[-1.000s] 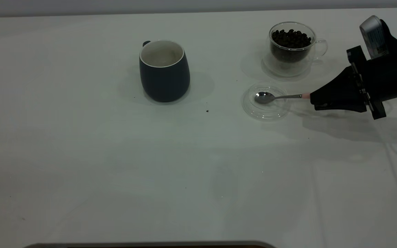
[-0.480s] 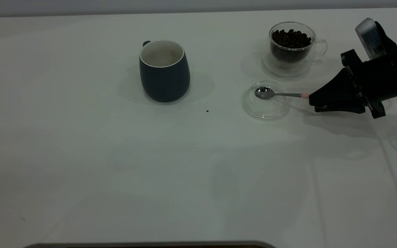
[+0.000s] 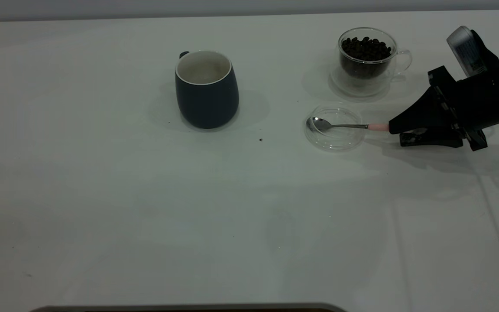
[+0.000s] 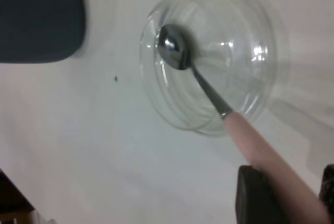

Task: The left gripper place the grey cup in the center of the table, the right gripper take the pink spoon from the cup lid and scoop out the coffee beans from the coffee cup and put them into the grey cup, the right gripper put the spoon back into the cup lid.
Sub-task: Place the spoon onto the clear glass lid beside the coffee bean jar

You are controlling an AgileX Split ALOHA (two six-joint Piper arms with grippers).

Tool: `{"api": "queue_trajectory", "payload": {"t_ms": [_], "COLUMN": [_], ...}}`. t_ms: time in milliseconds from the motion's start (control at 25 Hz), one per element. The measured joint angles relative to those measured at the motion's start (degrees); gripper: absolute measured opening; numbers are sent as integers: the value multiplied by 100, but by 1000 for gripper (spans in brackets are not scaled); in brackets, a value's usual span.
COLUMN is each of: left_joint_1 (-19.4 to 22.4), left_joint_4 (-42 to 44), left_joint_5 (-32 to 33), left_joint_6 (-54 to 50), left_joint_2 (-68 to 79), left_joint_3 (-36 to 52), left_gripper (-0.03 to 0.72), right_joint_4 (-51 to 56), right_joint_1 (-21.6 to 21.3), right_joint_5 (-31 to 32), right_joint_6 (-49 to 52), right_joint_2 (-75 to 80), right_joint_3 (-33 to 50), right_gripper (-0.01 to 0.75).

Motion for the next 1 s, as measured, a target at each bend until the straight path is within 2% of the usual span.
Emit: {"api": "queue_trajectory", "payload": {"t_ms": [80,320,400,720,1000], "left_joint_1": [0,0,0,0,0], "left_joint_4": [0,0,0,0,0], "left_joint_5": [0,0,0,0,0], "left_joint_6": [0,0,0,0,0], "left_joint_2": [0,0,0,0,0], "left_joint_3": [0,0,0,0,0], "left_gripper": [586,586,586,586,586], "right_joint_4": [-11,-1,4,78,759], "right_joint_1": [0,0,0,0,0], "right_joint_5": [-99,-186,-192,-210,-650], "right_joint_6": [0,-104,-138,-397,-887], "right_joint_2": [0,0,0,-90,-90], "right_joint_3": [0,0,0,-5,-5], "right_gripper": [374,558,594,601,596]}}
